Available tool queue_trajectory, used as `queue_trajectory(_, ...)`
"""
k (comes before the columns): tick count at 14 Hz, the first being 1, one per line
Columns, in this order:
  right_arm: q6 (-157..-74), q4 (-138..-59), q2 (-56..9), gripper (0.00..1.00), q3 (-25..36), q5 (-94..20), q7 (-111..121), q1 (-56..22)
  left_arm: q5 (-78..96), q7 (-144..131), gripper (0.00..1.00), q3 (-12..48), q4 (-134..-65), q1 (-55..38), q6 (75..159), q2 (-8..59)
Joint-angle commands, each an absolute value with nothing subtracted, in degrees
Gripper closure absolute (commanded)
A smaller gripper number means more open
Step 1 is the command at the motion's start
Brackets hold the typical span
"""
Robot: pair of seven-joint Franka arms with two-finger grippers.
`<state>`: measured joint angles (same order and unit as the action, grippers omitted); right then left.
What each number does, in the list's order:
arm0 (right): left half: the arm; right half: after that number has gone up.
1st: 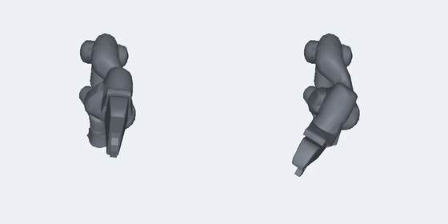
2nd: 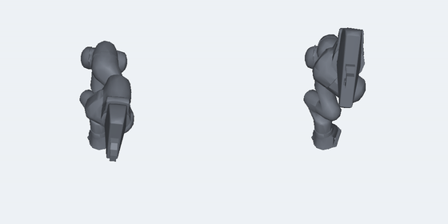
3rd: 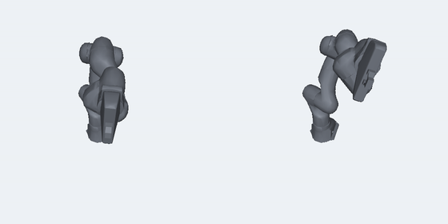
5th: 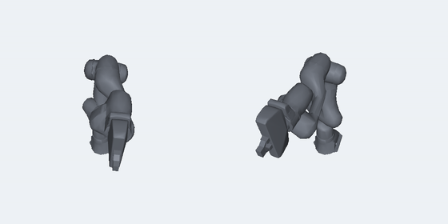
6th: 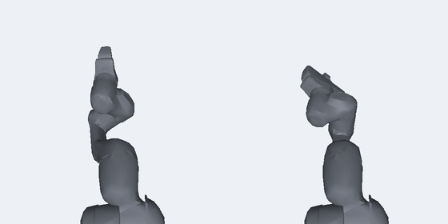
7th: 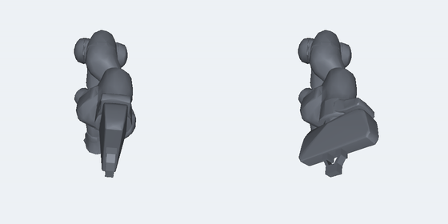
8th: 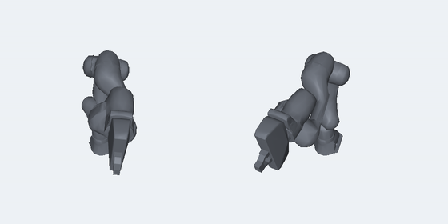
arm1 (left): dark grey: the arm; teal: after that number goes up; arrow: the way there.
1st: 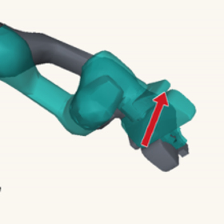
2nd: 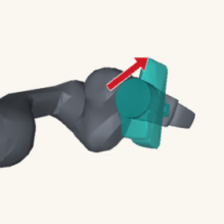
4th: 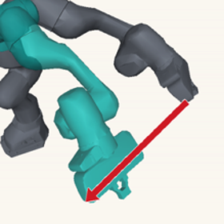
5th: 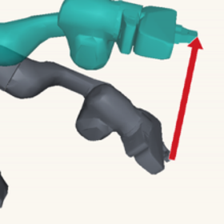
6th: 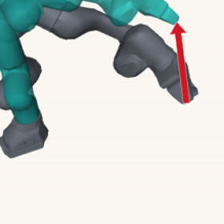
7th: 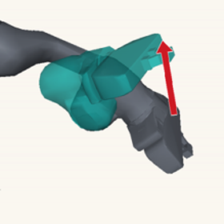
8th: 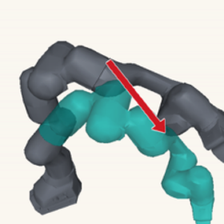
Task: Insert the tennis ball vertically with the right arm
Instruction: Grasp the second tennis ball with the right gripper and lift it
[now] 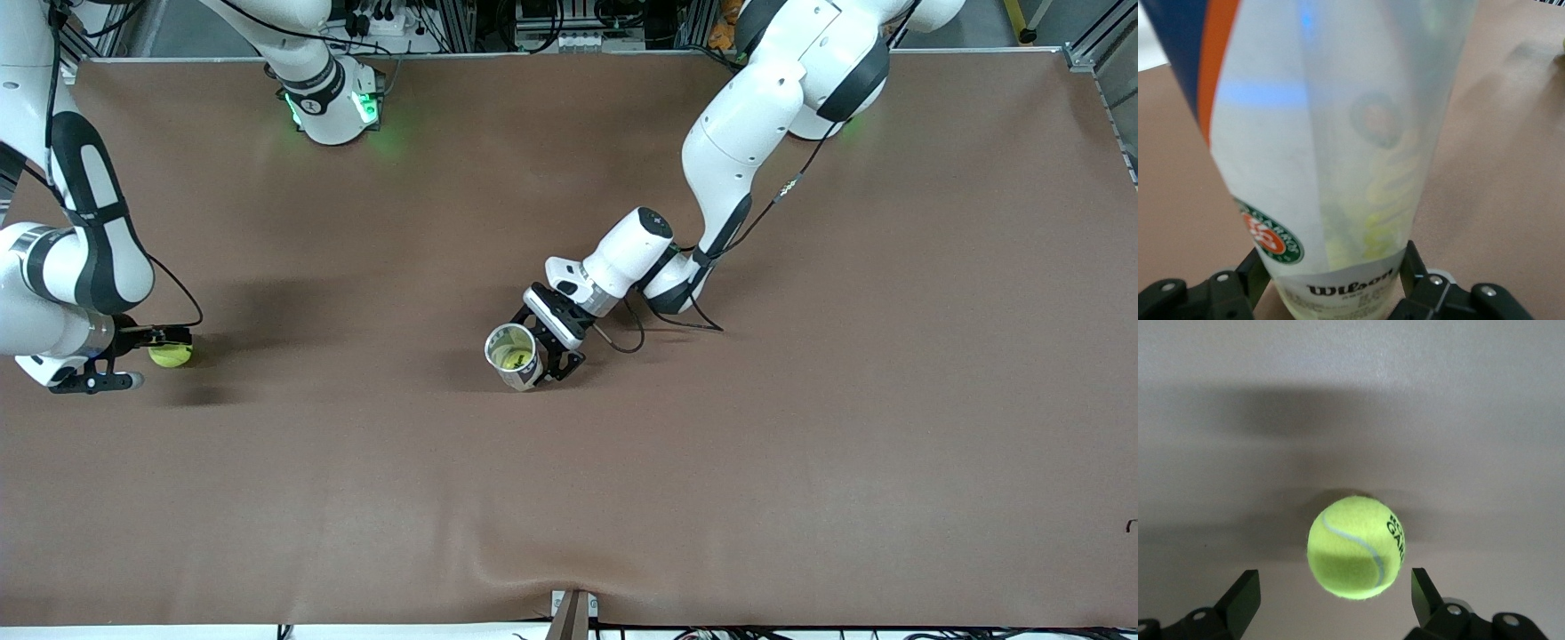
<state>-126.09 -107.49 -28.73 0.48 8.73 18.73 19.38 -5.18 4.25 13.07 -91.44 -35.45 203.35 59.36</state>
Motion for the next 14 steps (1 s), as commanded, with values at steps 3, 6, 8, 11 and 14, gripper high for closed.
queue_trajectory(3, -129.9, -109.34, -29.09, 0.0, -0.44, 10.02, 20.74, 21.44, -5.1, 4.31, 0.18, 12.74, -91.76, -35.68, 203.82, 58.36)
queue_trajectory(6, -129.99, -109.34, -29.71, 0.0, -0.44, 10.02, 21.53, 21.62, -5.1, 4.31, 0.18, 12.74, -91.76, -35.77, 203.82, 58.36)
queue_trajectory(8, -130.86, -109.51, -29.79, 0.12, -0.44, 10.02, 23.45, 21.8, -5.1, 4.31, 0.18, 12.74, -91.67, -35.77, 203.82, 58.36)
queue_trajectory(11, -131.92, -109.69, -30.41, 0.24, -0.53, 10.02, 24.7, 22.85, -5.1, 4.31, 0.18, 12.74, -91.67, -35.68, 203.82, 58.36)
queue_trajectory(14, -131.58, -109.51, -30.41, 0.84, -0.53, 10.02, 24.78, 22.76, -5.1, 4.31, 0.18, 12.74, -91.76, -35.77, 203.82, 58.36)
